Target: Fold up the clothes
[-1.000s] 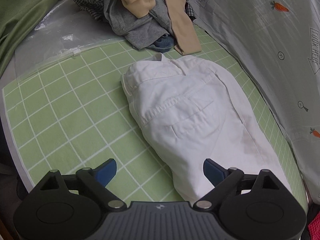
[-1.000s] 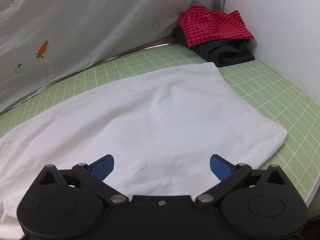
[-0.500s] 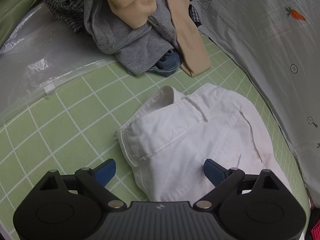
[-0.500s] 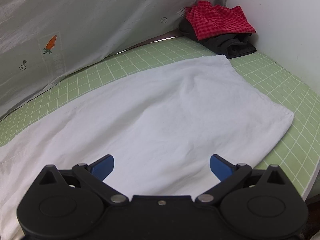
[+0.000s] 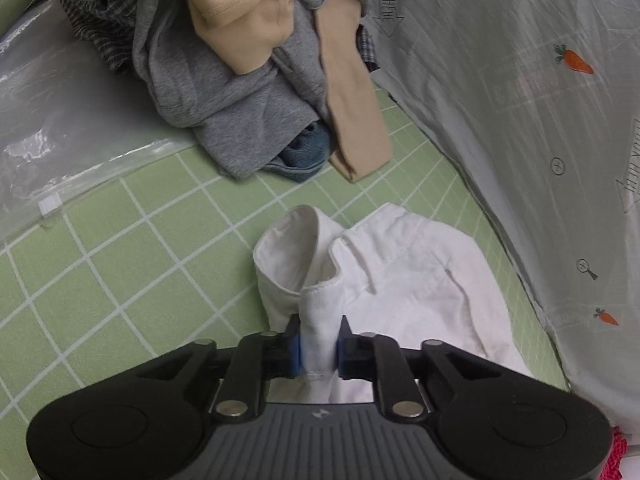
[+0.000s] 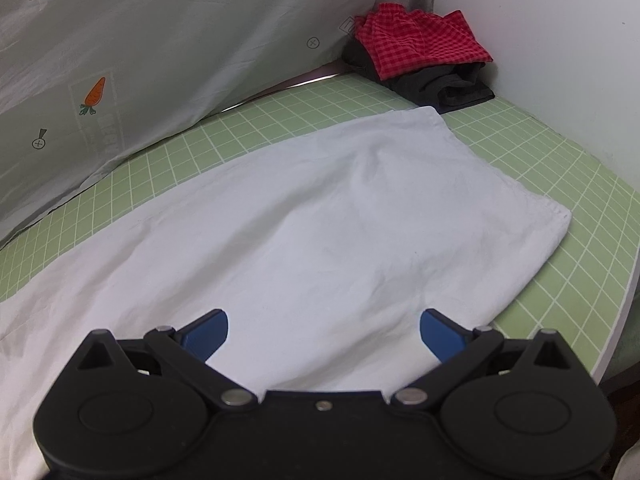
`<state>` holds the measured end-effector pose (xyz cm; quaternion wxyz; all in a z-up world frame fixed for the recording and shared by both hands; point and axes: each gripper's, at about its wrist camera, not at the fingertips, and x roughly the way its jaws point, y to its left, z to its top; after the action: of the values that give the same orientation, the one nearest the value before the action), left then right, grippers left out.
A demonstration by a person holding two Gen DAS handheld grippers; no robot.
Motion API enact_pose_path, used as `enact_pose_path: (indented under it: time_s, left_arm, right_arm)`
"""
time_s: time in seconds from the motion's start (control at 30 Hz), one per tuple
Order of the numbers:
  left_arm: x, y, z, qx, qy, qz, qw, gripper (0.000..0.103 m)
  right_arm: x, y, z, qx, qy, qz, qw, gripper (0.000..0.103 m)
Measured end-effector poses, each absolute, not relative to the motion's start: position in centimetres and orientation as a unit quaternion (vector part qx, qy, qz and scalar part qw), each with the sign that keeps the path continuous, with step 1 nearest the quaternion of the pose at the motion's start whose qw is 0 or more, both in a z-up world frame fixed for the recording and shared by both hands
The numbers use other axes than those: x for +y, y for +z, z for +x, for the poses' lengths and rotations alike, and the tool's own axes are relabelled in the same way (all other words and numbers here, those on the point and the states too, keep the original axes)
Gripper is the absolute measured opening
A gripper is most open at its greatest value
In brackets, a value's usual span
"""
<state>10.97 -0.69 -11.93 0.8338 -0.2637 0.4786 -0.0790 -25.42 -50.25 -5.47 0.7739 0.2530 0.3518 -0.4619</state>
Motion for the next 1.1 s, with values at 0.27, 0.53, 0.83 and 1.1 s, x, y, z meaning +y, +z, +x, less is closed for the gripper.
enact_pose_path:
  time_s: [0.27, 0.53, 0.83, 1.1]
  left_arm:
    - [-6.1, -4.7, 7.5, 0.391, -0.156, -0.25, 0.872, 0.014]
    - [-19.0, -1.3, 1.5, 0.372, -0.247, -0.186, 0.875, 0.014]
    - [-31.8, -11.5, -3.7, 0.54, -0.233, -0.142, 0.796, 0.014]
    - [-33.7, -12.5, -4.0, 0.555, -0.214, -0.105, 0.797, 0.025]
  right_arm:
    - [-53.9, -6.3, -27.9, 0.328, -0.442, 0.275, 0.788, 0.103]
    - [-58.8, -6.7, -31.4, 0.333, -0.43, 0.253, 0.8, 0.103]
    - [-66.4, -8.0, -34.6, 0.314, -0.446, 0.282, 0.789, 0.103]
    - [-72.3, -9.9, -34.9, 0.329, -0.452, 0.292, 0.776, 0.103]
